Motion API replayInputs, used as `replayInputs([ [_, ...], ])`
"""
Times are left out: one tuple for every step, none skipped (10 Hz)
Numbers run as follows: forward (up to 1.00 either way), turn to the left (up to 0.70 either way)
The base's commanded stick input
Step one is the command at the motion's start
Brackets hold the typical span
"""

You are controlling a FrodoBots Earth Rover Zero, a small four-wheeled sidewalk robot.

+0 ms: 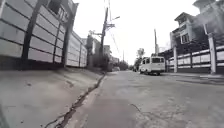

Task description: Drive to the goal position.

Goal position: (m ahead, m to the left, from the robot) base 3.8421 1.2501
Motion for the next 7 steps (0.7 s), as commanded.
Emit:
replayInputs([
  [0.7, -0.08],
  [0.7, -0.3],
  [0.7, 0.0],
  [0.7, 0.0],
  [0.7, 0.0],
  [0.7, 0.0],
  [0.7, 0.0],
])
